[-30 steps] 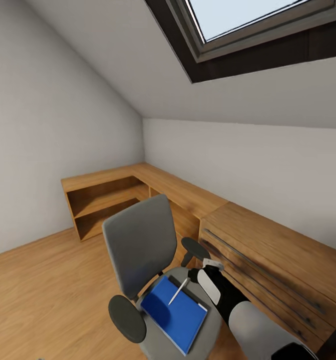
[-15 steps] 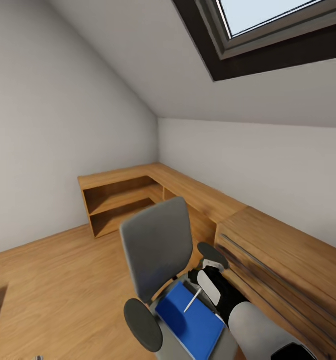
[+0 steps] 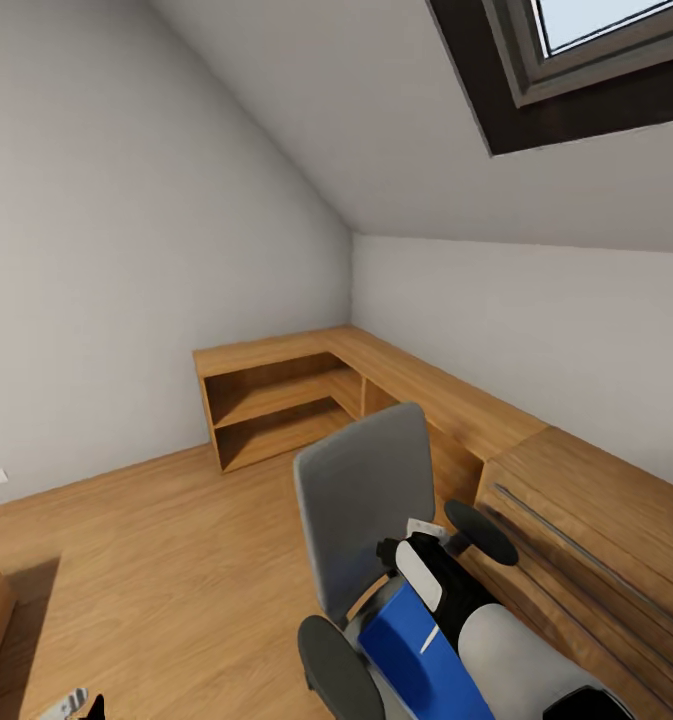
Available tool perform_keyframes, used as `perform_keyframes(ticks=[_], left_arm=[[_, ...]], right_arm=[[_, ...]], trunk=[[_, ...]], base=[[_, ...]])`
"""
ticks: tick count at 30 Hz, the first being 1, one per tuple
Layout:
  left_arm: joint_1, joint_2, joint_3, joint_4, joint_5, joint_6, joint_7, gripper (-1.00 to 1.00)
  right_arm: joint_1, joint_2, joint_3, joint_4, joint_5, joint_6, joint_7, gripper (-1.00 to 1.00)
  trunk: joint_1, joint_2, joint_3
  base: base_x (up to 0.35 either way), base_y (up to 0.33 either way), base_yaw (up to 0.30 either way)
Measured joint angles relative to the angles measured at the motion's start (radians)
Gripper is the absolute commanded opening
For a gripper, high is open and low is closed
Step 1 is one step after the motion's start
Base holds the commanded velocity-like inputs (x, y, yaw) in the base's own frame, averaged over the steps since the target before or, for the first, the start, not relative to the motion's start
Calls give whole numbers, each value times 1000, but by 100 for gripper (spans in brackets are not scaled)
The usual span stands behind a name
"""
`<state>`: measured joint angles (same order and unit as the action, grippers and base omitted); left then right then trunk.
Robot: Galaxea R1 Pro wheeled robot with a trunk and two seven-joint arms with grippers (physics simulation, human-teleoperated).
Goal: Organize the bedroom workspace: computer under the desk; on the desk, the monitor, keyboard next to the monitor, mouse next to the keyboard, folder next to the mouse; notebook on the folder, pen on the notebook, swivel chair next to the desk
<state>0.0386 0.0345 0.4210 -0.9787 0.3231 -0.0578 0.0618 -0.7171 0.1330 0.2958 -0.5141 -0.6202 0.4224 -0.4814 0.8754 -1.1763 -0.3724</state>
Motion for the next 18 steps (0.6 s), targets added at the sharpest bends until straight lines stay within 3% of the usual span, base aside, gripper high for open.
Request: perform_keyframes(ticks=[4,10,18], left_arm=[[1,-20,1,-72,-1,50,2,100],[1,-28,4,-106,-1,121,8,100],[1,-33,71,-155,-2,149,10,100]], right_arm=[[0,-1,-1,0,3,-1,-2,100],[0,-3,-1,10,6,-4,-4,100],[0,-2,3,28,28,-47,-7,100]], trunk=[[15,-28,-13],[38,-70,-31],[69,-126,-56]], base=[[3,6,3],[1,1,1],[0,0,0]])
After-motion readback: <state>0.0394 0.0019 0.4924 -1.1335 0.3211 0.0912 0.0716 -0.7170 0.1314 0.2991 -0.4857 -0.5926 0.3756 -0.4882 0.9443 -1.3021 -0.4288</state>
